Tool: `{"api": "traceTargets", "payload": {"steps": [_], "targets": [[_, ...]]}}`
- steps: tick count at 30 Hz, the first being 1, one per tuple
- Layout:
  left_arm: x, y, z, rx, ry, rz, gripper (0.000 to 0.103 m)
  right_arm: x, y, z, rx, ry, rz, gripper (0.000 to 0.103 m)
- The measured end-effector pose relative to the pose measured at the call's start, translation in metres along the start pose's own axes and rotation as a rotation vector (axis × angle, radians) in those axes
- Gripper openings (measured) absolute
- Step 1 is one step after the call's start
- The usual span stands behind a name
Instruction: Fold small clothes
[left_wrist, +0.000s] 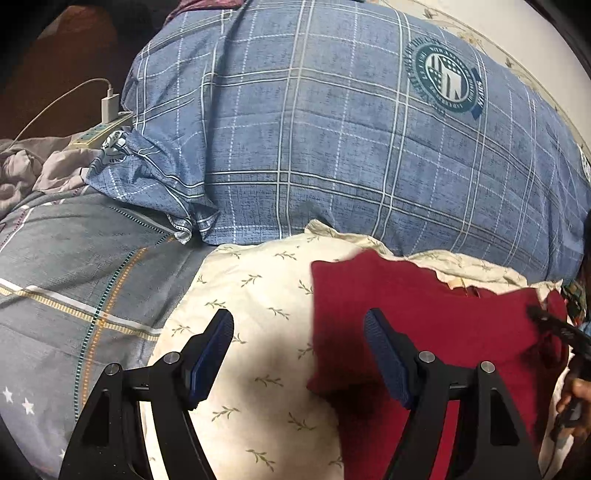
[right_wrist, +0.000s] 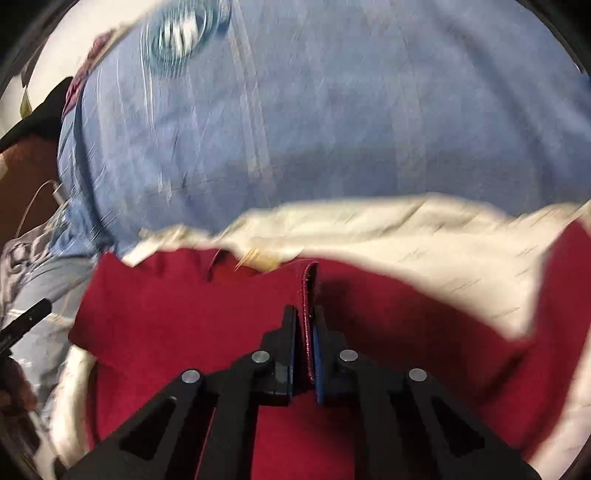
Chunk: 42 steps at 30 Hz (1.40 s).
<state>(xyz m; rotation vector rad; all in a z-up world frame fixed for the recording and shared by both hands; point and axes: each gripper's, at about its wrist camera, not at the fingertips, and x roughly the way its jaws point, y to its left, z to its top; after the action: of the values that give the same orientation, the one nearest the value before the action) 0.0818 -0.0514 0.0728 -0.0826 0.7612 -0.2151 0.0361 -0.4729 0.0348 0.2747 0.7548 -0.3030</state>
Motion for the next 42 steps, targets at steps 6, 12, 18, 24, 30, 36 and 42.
{"api": "traceTargets", "payload": {"steps": [6,12,18,24,30,36,42], "targets": [[0.023,-0.018,-0.005,-0.045,0.049,-0.064,0.073,0.022,-0.028,-0.007,0.088,0.163,-0.045,0.042],[0.064,-0.047,-0.008,0.074,0.126,0.015,0.073,-0.014,-0.029,-0.005,0.141,0.033,-0.04,0.046],[0.11,-0.041,-0.021,0.013,0.223,0.054,0.075,0.039,0.006,-0.016,-0.031,0.189,-0.036,0.041],[0.104,-0.049,-0.02,0.068,0.194,0.073,0.074,0.019,-0.001,-0.018,0.02,0.18,-0.009,0.044],[0.069,-0.06,-0.032,0.092,0.16,0.042,0.074,0.009,0.003,-0.044,-0.005,0.219,-0.006,0.054],[0.027,-0.066,-0.041,0.143,0.12,0.049,0.074,-0.014,0.01,-0.058,0.024,0.223,0.043,0.055],[0.0,-0.074,-0.05,0.155,0.094,0.032,0.074,-0.036,0.007,-0.076,0.023,0.216,0.047,0.067]]}}
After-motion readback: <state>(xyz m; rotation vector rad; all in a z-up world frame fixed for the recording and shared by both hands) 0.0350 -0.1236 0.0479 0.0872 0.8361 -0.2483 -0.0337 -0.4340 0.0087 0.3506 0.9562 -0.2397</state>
